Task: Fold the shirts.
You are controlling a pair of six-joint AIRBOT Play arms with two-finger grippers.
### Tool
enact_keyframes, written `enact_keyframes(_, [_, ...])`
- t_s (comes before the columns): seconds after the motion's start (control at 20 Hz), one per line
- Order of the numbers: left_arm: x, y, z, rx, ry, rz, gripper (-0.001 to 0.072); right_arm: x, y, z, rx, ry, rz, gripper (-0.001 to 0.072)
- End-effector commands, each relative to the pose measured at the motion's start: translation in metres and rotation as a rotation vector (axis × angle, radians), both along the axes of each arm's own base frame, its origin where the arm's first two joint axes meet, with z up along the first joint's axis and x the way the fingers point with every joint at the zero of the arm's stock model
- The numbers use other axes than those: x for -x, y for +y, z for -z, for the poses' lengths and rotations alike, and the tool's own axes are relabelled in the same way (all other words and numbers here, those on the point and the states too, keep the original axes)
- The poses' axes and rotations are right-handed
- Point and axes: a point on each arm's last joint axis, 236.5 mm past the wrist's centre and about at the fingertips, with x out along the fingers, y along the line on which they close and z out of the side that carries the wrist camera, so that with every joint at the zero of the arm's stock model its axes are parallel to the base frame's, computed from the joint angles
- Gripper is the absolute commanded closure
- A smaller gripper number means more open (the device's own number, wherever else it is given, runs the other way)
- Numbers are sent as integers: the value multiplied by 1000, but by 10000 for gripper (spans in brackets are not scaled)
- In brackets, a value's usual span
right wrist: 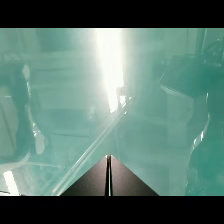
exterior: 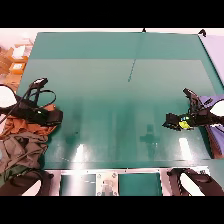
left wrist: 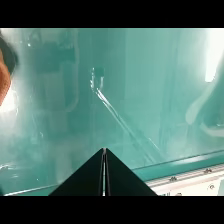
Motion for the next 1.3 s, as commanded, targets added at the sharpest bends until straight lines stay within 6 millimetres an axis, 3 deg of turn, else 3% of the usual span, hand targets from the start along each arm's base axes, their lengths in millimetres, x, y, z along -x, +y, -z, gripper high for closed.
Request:
enact_keyframes(0.0, [10,1,2,-7,42,0,680,0,1,0,-1,1,-1,693])
enact_keyframes(0.15, [22,17,6,-75,101,-15,680,0,1,0,-1,1,-1,693])
enact_keyframes(0.2, [27,37,10,-157,121,-27,681,0,1,0,-1,1,-1,693])
enact_keyframes(0.3, [27,98,10,-416,121,-92,678,0,1,0,-1,1,-1,693])
enact_keyframes(0.35, [19,130,4,-548,85,-126,361,0,1,0,-1,1,-1,693])
enact_keyframes(0.4, [6,153,-3,-639,20,-172,-13,0,1,0,-2,0,-1,693])
enact_keyframes(0.45, [-10,170,-8,-687,-44,-201,-13,0,1,0,-2,0,-1,693])
enact_keyframes(0.55, [-32,192,2,-674,-83,-269,-13,0,1,0,-2,0,-1,693])
enact_keyframes(0.75, [-47,250,58,-649,28,-368,-13,0,1,0,-2,0,-1,693])
enact_keyframes(1.0, [-68,270,125,-593,70,-337,-13,0,1,0,-2,0,-1,693])
enact_keyframes(1.05, [-70,269,133,-587,78,-319,-7,0,1,0,-1,0,-1,693])
enact_keyframes(1.1, [-68,268,140,-583,96,-304,187,0,1,0,-2,0,-1,693])
enact_keyframes(1.15, [-66,268,143,-582,110,-288,501,0,1,0,-2,0,-1,693])
enact_keyframes(1.2, [-64,266,146,-578,123,-269,673,0,1,0,-2,0,-1,693])
enact_keyframes(1.25, [-62,265,146,-573,133,-249,681,0,1,0,-2,0,-1,693])
